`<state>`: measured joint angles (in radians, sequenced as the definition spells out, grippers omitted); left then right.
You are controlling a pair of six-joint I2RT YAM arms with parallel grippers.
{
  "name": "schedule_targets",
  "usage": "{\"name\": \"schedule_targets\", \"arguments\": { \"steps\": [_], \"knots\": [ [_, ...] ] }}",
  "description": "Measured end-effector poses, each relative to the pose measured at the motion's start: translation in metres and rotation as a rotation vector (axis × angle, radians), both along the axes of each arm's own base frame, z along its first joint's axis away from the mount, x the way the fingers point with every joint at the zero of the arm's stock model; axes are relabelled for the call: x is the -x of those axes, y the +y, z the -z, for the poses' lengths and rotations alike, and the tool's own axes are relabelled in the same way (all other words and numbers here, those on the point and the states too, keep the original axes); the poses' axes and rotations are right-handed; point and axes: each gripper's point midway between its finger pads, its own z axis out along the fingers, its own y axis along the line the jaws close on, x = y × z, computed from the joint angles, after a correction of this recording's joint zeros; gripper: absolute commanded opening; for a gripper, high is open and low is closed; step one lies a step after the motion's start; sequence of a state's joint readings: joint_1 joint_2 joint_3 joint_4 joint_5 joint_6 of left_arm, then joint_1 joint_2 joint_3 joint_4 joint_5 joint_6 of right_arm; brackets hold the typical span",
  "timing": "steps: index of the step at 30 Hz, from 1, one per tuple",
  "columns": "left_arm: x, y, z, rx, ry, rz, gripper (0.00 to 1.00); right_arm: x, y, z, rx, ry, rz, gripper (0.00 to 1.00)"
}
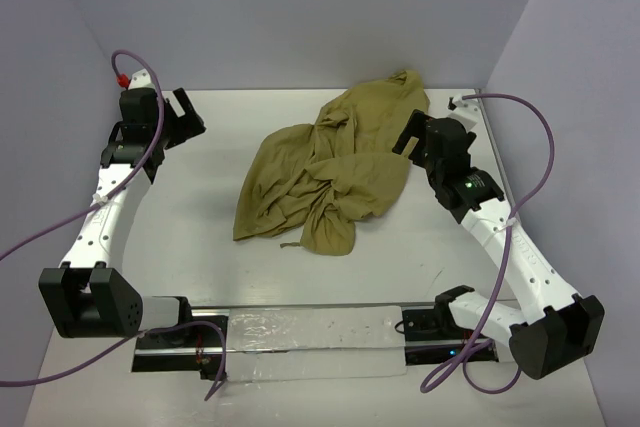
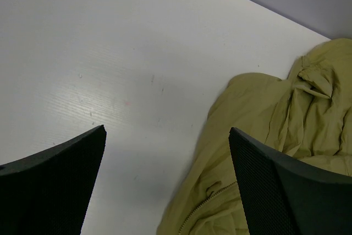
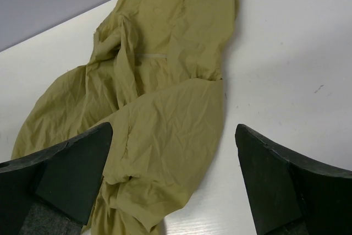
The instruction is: Zip up the jacket
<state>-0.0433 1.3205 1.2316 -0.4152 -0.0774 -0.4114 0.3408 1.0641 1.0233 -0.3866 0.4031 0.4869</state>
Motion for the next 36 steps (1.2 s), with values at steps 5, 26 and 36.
{"name": "schedule_targets", "arguments": {
  "steps": [5,26,36],
  "knots": [
    [0.000,-0.001,0.000,0.002,0.000,0.004,0.99,0.000,0.000,0.000,-0.005,0.000,0.001,1.00],
    [0.003,-0.018,0.010,0.005,0.021,0.053,0.97,0.001,0.012,0.002,-0.036,0.000,-0.059,0.93],
    [0.057,-0.130,0.089,0.048,0.224,0.322,0.96,0.014,0.096,0.058,-0.078,0.168,-0.365,0.94]
  ]
}}
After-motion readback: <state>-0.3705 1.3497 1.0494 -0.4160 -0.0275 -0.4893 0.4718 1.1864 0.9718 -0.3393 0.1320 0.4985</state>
